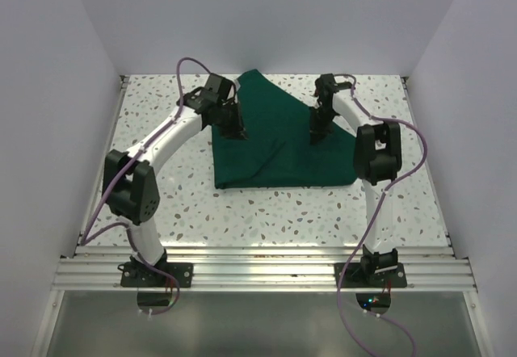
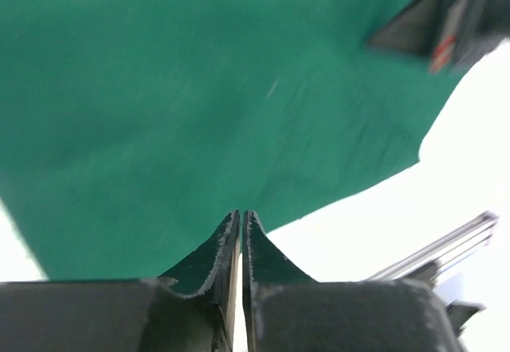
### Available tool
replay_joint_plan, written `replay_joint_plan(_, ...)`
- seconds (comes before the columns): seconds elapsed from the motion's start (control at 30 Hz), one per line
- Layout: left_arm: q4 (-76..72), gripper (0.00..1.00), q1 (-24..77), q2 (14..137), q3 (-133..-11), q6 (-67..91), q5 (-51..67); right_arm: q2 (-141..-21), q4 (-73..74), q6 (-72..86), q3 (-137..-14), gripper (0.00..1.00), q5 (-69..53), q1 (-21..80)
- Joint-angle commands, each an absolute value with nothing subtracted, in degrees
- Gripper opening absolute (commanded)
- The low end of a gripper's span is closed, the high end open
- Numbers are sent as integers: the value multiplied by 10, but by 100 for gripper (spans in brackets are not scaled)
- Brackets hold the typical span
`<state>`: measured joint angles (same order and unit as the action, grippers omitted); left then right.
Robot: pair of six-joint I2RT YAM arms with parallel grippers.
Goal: Prepare the surgical pack
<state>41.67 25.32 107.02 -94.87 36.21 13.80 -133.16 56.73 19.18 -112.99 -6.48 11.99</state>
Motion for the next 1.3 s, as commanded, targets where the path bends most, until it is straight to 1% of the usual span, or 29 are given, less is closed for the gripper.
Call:
replay_joint_plan(0.0,412,6,251,1013,-869,311,104,-1274,593,178,-1158,0,-47,123)
replay_joint_plan(0.1,410,4,250,995,-833,301,104,-1237,603,173,-1117,0,-58,127)
replay_joint_plan(0.2,400,3,250,990,-813,301,112,-1173,590,169,-1019,0,-71,136)
replay_joint_plan(0.23,396,3,250,990,-811,299,113,-1139,581,170,-965,0,-75,143)
replay_joint_plan(0.33,394,3,250,1001,-814,292,126,-1078,569,177,-878,0,-73,172)
replay_joint_plan(0.47,393,1,250,1018,-820,288,140,-1040,551,200,-821,0,-72,217)
replay_joint_plan(0.57,392,1,250,1026,-821,287,145,-1053,537,219,-812,0,-77,235)
replay_joint_plan(0.93,409,1,250,1025,-827,273,150,-1097,519,222,-815,0,-61,235)
replay_joint_plan(1.27,410,0,250,1030,-829,272,156,-1151,522,214,-860,0,-56,235)
